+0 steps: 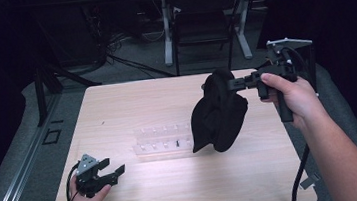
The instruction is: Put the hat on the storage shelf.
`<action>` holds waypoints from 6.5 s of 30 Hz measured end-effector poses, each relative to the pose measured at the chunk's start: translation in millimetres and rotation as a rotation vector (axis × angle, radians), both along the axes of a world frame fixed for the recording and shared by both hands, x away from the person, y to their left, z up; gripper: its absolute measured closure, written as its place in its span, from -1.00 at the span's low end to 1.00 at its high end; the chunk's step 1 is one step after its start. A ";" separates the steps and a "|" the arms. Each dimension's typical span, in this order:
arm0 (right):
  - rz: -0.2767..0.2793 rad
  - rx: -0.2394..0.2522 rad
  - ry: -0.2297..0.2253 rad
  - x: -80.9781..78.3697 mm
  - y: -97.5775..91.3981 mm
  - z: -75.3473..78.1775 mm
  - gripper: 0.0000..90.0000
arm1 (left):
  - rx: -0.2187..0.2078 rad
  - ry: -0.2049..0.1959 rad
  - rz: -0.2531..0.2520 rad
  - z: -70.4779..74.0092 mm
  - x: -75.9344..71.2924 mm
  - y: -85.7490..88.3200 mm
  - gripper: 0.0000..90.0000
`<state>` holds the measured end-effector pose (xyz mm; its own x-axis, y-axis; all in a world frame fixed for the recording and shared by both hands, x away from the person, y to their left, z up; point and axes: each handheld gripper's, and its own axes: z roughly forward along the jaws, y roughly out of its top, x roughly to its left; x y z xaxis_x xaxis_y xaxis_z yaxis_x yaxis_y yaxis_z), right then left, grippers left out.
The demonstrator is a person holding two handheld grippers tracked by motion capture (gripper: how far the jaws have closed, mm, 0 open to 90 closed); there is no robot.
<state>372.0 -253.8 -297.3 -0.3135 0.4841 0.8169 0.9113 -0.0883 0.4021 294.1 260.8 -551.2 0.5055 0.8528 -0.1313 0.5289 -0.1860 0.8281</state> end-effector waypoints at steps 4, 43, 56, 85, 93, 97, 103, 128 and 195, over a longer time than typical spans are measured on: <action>0.009 0.012 0.000 6.4 7.4 -2.7 0.96 | -0.002 -0.002 -0.001 0.5 -0.4 0.2 -0.31; 0.071 0.057 0.023 35.8 60.8 -18.0 0.96 | -0.008 -0.011 -0.006 2.3 -0.4 1.0 -0.32; 0.034 0.049 0.023 40.6 54.9 -20.0 0.96 | -0.010 -0.012 -0.006 2.3 -0.3 0.7 -0.32; 0.021 0.020 0.023 53.7 56.8 -22.1 0.96 | -0.032 -0.017 -0.037 7.0 -1.7 -3.4 -0.27; 0.033 0.026 0.027 55.1 61.6 -22.6 0.96 | -0.039 -0.050 -0.089 21.8 -3.7 -22.1 -0.23; 0.043 0.021 0.024 54.1 65.9 -21.6 0.96 | -0.023 -0.067 -0.127 30.0 -5.0 -33.8 -0.21; 0.050 0.015 0.018 53.1 72.5 -20.5 0.96 | -0.011 -0.070 -0.173 36.4 -1.3 -49.2 -0.14; 0.069 0.054 0.004 53.8 91.8 -24.4 0.95 | 0.000 -0.097 -0.300 60.8 21.0 -115.8 0.20; 0.093 0.046 -0.064 47.2 105.2 -17.0 0.77 | 0.023 -0.106 -0.308 52.8 24.7 -134.8 0.89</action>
<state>419.2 -148.6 -314.3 -0.4075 0.4131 0.8144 0.8890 -0.0248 0.4573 318.8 126.0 -498.3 0.7504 0.6594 -0.0465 0.3556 -0.3434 0.8692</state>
